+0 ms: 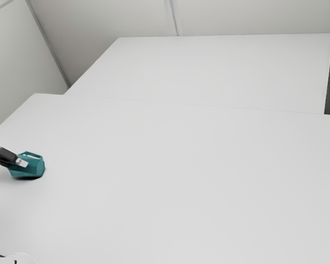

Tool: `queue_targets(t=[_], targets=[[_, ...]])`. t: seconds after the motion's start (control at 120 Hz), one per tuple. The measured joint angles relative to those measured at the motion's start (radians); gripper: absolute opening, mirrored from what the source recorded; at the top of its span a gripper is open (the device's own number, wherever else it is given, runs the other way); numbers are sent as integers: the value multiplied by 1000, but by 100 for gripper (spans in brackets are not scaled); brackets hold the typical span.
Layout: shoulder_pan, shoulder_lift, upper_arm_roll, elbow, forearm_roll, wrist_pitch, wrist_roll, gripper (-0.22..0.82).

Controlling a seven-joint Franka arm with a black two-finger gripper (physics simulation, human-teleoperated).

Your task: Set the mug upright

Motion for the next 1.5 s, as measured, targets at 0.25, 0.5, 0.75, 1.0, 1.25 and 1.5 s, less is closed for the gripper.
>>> queue_targets(t=[0.25,0.5,0.75,1.0,1.25,1.5], targets=[[0,-6,-2,1,-1,-16,-10,-6],[6,-23,-27,0,-2,-27,-13,-16],[-7,-111,-53,-56,12,22,-12,-17],[-79,-301,-134,-221,108,212,-30,-18],[-84,-473,-357,-392,321,417,-159,-18],[-84,-563,-544,-501,470,545,-352,-18]])
